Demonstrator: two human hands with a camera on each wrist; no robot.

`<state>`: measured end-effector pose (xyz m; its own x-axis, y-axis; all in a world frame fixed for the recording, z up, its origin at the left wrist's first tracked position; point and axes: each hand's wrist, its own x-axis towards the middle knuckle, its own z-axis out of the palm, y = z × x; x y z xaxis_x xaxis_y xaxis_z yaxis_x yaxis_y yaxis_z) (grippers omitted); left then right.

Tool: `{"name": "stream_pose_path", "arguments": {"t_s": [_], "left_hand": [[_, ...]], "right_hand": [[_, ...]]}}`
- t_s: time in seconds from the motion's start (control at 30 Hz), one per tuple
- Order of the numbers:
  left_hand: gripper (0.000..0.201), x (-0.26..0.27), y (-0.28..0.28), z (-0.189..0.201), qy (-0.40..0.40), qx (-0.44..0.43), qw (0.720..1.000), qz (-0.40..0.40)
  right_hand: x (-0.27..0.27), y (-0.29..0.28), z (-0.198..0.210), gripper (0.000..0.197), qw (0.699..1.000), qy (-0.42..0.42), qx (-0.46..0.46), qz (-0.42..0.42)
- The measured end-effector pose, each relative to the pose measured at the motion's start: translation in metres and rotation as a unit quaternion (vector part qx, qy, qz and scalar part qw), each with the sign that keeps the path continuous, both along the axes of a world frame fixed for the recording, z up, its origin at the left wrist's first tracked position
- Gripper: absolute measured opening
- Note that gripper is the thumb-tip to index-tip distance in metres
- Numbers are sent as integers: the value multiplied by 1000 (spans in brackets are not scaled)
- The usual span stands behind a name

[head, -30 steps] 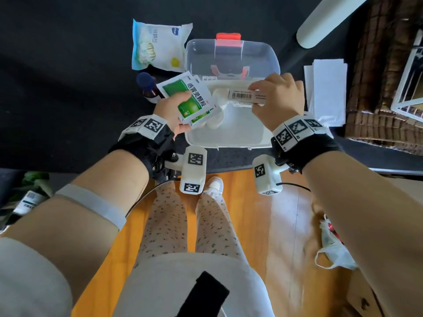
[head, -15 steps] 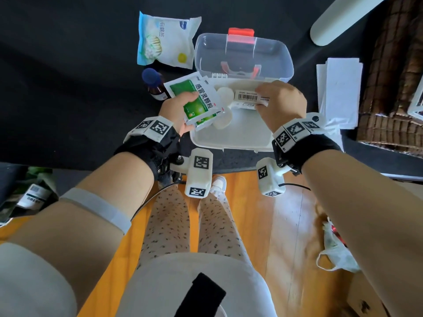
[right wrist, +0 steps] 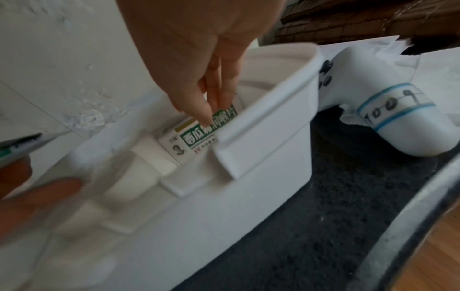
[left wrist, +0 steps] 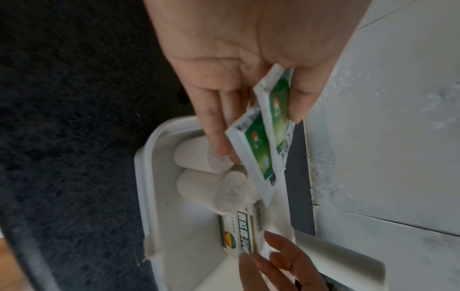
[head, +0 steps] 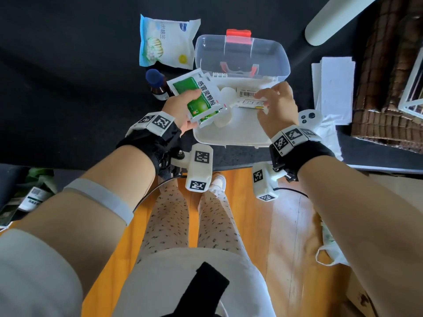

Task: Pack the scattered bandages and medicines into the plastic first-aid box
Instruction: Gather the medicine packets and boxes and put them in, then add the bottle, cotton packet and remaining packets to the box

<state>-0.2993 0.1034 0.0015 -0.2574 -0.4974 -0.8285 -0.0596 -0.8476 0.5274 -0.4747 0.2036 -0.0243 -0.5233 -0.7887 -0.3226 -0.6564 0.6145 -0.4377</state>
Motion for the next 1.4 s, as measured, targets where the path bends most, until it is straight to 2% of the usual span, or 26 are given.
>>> {"name": "stream_pose_path", "arguments": {"t_s": [0.13, 0.3, 0.43, 0.53, 0.63, 0.7, 0.77, 0.87, 0.97, 1.13, 1.27, 1.4], "left_hand": [[4, 12, -10, 20, 6, -69, 997, -17], [6, 53, -48, 45, 4, -137, 989, 57], [7, 93, -75, 38, -42, -114, 986, 113], [9, 118, -84, 27, -56, -81, 987, 128], [11, 134, -87, 19, -64, -67, 989, 113], [10, 140, -89, 17, -65, -63, 991, 103], [10, 143, -90, 15, -60, -58, 992, 99], [9, 141, -90, 17, -38, -55, 992, 104], [10, 134, -87, 19, -39, -57, 992, 104], [7, 119, -79, 23, -18, -31, 992, 120], [8, 93, -63, 32, 2, -22, 993, 118], [10, 58, -42, 35, 16, -10, 997, 71]], "right_hand": [[8, -12, 16, 27, 1000, 0, -8, -13], [50, -55, 43, 24, 997, -42, -56, 8], [100, -97, 41, 30, 994, -83, -45, 53], [131, -118, 35, 47, 992, -101, 18, 78], [151, -134, 23, 57, 985, -76, 98, 119], [156, -140, 16, 53, 980, -72, 126, 136], [156, -141, 11, 41, 981, -80, 119, 133], [153, -135, 6, 30, 985, -94, 91, 109], [147, -127, 13, 30, 985, -167, 23, 44], [126, -107, 39, 18, 948, -303, -75, -58], [90, -78, 62, 15, 939, -313, -102, -97], [44, -45, 74, 16, 941, -280, -130, -139]]}}
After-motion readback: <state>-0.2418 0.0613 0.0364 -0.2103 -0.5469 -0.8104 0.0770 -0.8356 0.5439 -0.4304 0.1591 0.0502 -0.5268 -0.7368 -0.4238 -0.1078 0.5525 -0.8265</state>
